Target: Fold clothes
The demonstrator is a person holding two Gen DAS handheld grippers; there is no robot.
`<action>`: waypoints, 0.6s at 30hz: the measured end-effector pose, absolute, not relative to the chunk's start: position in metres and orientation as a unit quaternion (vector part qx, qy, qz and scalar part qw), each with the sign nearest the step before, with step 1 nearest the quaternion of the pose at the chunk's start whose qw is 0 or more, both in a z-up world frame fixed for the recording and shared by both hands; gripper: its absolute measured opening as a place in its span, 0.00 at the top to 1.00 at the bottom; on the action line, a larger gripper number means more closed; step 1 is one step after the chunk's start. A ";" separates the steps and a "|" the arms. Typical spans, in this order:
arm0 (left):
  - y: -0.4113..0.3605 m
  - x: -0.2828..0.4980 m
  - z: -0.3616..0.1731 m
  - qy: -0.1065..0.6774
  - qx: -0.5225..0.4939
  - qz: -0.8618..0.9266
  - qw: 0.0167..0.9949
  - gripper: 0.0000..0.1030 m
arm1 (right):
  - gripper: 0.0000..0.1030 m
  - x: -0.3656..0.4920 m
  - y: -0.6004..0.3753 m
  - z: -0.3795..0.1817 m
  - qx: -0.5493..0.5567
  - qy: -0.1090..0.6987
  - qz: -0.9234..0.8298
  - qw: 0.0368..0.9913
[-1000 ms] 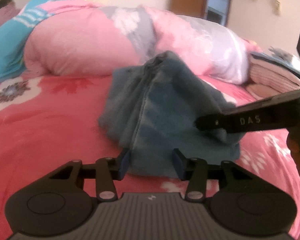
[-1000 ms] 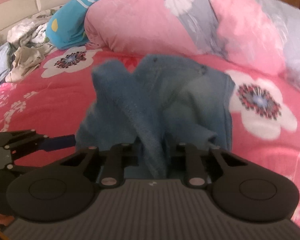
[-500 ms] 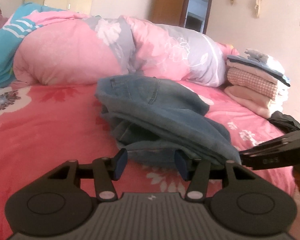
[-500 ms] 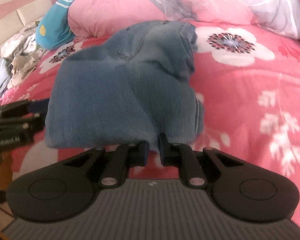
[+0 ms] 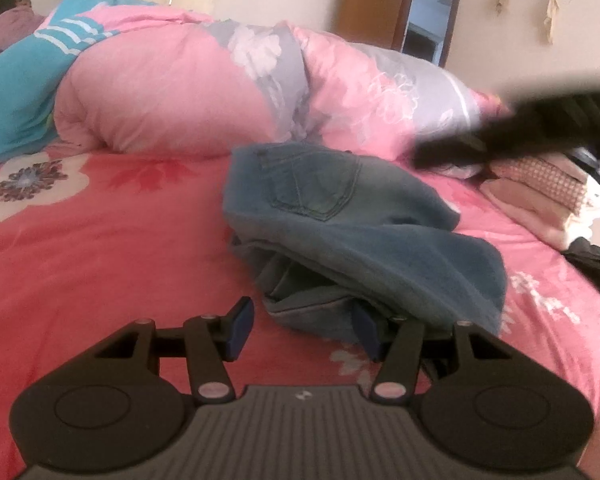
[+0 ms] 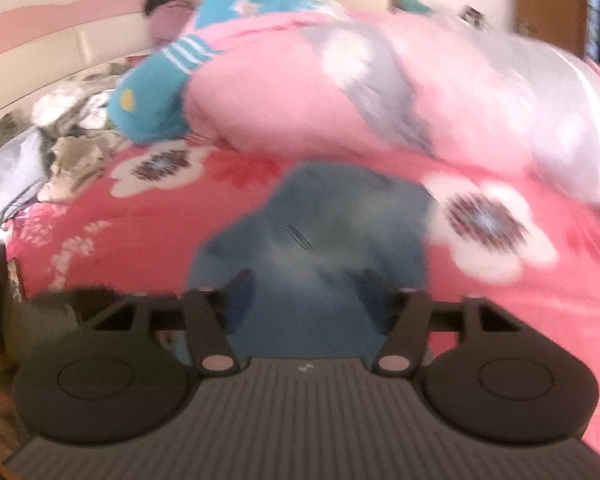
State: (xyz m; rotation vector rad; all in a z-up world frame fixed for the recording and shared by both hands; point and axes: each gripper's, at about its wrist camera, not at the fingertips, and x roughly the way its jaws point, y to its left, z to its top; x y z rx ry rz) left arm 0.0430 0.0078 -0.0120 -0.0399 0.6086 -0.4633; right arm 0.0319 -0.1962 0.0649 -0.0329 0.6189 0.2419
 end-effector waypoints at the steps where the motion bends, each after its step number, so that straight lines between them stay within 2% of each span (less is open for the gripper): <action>1: 0.008 0.045 -0.014 0.300 -0.019 -0.225 0.927 0.46 | 0.26 0.045 -0.183 0.065 -0.027 0.305 0.132 0.943; 2: 0.008 0.046 -0.015 0.304 -0.019 -0.223 0.926 0.46 | 0.22 0.059 -0.170 0.065 -0.038 0.308 0.144 0.940; 3: 0.009 0.048 -0.016 0.309 -0.019 -0.222 0.925 0.46 | 0.21 0.074 -0.157 0.062 -0.051 0.315 0.150 0.936; 12: 0.012 0.059 -0.025 0.339 -0.028 -0.215 0.916 0.46 | 0.23 0.165 -0.097 0.020 -0.085 0.410 0.152 0.895; 13: 0.013 0.060 -0.026 0.341 -0.030 -0.214 0.915 0.46 | 0.30 0.169 -0.097 0.014 -0.083 0.420 0.146 0.892; 14: 0.013 0.060 -0.026 0.343 -0.032 -0.213 0.914 0.46 | 0.44 0.172 -0.099 0.009 -0.077 0.429 0.140 0.889; 15: 0.014 0.061 -0.026 0.343 -0.033 -0.212 0.915 0.46 | 0.51 0.172 -0.103 0.005 -0.066 0.437 0.137 0.886; 16: 0.014 0.060 -0.025 0.340 -0.033 -0.212 0.916 0.46 | 0.66 0.172 -0.108 0.001 -0.056 0.445 0.134 0.884; 17: 0.014 0.059 -0.025 0.337 -0.034 -0.211 0.917 0.46 | 0.87 0.171 -0.113 -0.001 -0.046 0.450 0.131 0.882; 18: 0.014 0.058 -0.024 0.335 -0.034 -0.211 0.918 0.46 | 0.95 0.168 -0.118 -0.001 -0.039 0.447 0.129 0.884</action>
